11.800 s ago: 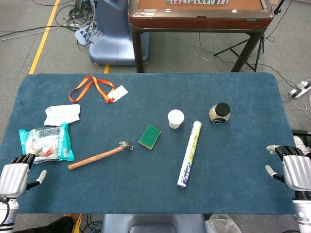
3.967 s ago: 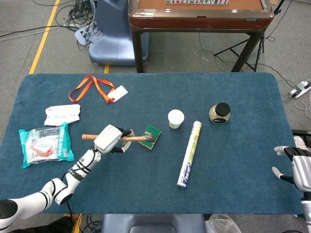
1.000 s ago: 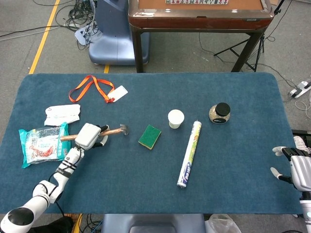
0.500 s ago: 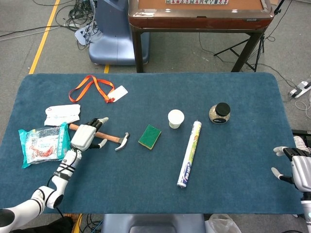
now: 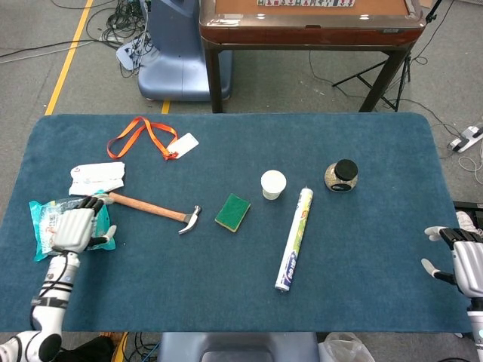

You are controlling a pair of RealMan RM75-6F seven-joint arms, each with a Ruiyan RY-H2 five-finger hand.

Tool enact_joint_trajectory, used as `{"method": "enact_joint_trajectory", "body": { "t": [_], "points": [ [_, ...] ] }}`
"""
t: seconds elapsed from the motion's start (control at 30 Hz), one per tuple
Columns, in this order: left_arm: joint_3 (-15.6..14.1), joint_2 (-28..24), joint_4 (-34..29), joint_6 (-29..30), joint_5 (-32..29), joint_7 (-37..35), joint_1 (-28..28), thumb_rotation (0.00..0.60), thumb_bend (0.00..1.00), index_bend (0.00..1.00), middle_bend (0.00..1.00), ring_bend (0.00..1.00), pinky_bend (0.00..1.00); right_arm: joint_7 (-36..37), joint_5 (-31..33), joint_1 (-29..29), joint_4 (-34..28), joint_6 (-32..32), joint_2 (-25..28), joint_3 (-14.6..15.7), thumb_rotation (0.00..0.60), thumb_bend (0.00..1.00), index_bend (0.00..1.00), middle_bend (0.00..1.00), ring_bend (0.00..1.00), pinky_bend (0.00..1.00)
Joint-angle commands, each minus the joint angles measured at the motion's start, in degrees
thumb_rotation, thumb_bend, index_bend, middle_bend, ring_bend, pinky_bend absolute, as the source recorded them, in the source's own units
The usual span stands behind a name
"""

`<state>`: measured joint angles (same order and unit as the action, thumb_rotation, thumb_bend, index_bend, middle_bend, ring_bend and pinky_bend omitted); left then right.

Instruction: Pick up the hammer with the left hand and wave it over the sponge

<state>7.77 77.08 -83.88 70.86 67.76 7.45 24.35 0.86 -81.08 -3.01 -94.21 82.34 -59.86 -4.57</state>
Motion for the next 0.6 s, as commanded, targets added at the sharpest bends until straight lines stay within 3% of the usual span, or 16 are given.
{"method": "enact_joint_trajectory", "body": {
  "t": [0.03,0.3,0.6],
  "points": [
    [-0.9,-3.96,-4.33,5.02,-0.48,1.61,-4.4,0.6,0.28,0.26,0.2,0.19,0.34,0.19,-1.44,-0.19,0.82,0.56,-0.41,0.2,0.6,0.17,0.36,0.41,0.31,0.33],
    [-3.91,-8.13,-9.1,12.02,4.92,0.26,-10.22,0.6,0.28,0.28,0.21,0.19,0.34,0.56,-4.51,-0.84,1.72,0.48,-1.02,1.23,0.6,0.17,0.36,0.41,0.31,0.33],
    [-5.89,-9.73,-11.86,15.51,9.61,-0.44,-13.72,0.6,0.28,0.3,0.21,0.19,0.34,0.92,-4.23,-0.82,1.34,0.4,-0.79,1.29,0.6,0.17,0.36,0.41,0.31,0.33]
  ]
}}
